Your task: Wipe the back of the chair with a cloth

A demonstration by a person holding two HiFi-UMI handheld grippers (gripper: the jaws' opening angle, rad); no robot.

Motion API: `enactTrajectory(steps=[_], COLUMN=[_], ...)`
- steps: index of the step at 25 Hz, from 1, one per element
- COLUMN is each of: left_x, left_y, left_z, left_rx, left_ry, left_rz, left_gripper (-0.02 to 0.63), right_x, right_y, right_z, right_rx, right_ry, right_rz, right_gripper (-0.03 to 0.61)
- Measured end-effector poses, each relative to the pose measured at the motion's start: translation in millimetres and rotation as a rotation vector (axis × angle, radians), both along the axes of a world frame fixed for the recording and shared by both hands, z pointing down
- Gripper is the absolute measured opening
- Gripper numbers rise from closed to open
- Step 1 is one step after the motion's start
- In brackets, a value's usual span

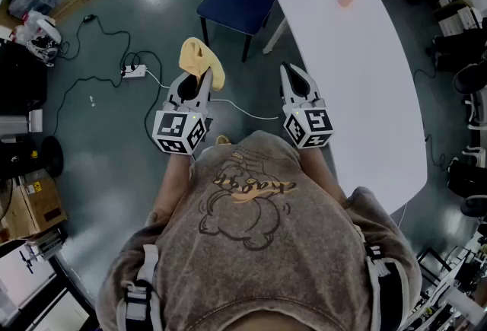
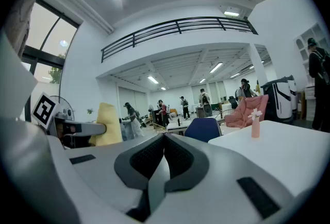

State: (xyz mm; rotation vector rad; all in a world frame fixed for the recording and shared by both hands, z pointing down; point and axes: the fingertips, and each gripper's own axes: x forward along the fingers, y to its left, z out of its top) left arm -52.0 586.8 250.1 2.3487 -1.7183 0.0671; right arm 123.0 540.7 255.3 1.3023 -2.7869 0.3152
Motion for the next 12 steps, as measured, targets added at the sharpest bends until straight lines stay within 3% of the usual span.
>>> enactTrajectory(steps=[12], left_x=[-16.7], left_y=[-0.1], left_z=[3.4], left_rx=[-0.006], left_ry=[-0.02], left_rz=[0.022], left_gripper=[0.051], right_x=[-22.3], right_y=[5.2], right_z=[1.3], right_rx=[0.0], right_ry=[0.011], right_rz=[-0.007], right_gripper=[0.023])
